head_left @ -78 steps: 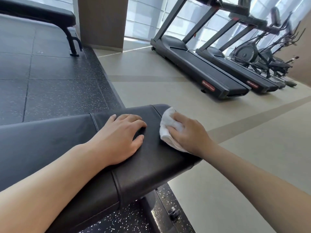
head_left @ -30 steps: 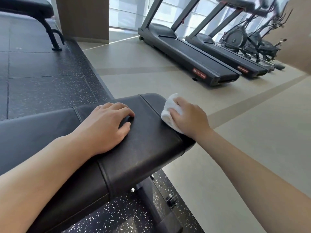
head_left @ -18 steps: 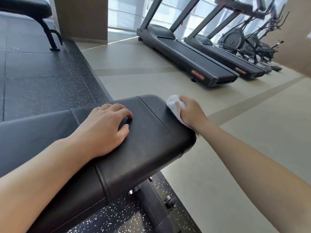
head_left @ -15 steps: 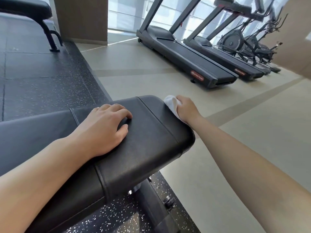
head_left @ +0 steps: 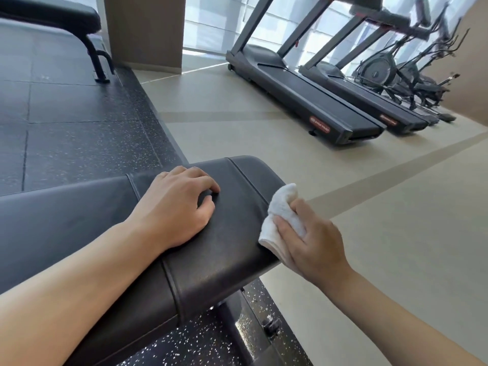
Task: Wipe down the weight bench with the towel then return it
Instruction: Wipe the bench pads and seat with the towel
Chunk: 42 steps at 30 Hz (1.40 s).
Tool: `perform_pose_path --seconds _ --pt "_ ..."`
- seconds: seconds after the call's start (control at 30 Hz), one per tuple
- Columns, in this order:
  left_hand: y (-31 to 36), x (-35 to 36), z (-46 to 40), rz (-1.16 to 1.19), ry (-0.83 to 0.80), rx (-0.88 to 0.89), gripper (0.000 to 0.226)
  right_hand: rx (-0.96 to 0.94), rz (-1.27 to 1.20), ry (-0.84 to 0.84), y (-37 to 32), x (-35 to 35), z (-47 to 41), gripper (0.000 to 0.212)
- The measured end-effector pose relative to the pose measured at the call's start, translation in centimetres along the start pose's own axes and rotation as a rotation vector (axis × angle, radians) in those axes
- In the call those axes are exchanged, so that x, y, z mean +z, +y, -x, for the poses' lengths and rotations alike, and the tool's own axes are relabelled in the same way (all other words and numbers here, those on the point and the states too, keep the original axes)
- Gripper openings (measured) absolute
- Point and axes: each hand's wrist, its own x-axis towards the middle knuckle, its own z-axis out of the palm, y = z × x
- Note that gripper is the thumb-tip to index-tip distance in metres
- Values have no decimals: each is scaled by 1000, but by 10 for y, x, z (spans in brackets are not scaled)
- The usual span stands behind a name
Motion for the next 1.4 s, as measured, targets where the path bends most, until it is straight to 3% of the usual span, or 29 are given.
perform_pose_path --seconds 0.2,0.3,0.47,0.53,0.67,0.77,0.83,0.93,1.03,1.13,1.23,1.33,1.4 --pt "-1 -1 0 32 90 -61 26 -152 44 -159 -35 28 -72 20" --pt "-3 -2 1 50 145 -146 16 -142 68 -169 -37 59 -119 22" --pt "-4 -10 4 92 178 -199 18 -147 76 -174 -46 79 -146 25" --pt "-8 -17 11 101 137 -206 18 -161 -15 -188 -50 68 -129 21" --pt "-23 -45 29 29 -25 -145 20 -393 -188 -326 -69 35 -60 20" --pt "-43 -70 47 21 -179 -39 28 -500 -207 -392 -74 21 -24 23" --pt "-53 -80 58 36 -192 -2 33 -531 -168 -375 -73 20 -24 25" --pt "-59 -79 62 30 -152 38 29 -496 -101 -365 -69 39 -62 29" --pt "-58 -74 60 -14 -145 53 24 -335 -25 -307 -66 69 -123 41" --pt "-57 -70 63 -41 -67 53 21 -286 61 -221 -82 99 -150 32" --pt "-53 -68 63 -53 -5 48 21 -301 -27 -145 -102 106 -138 26" --pt "-55 -65 62 -44 24 40 24 -323 -177 -246 -106 83 -105 30" --pt "-58 -64 62 -44 20 25 26 -398 -118 -317 -102 63 -76 41"
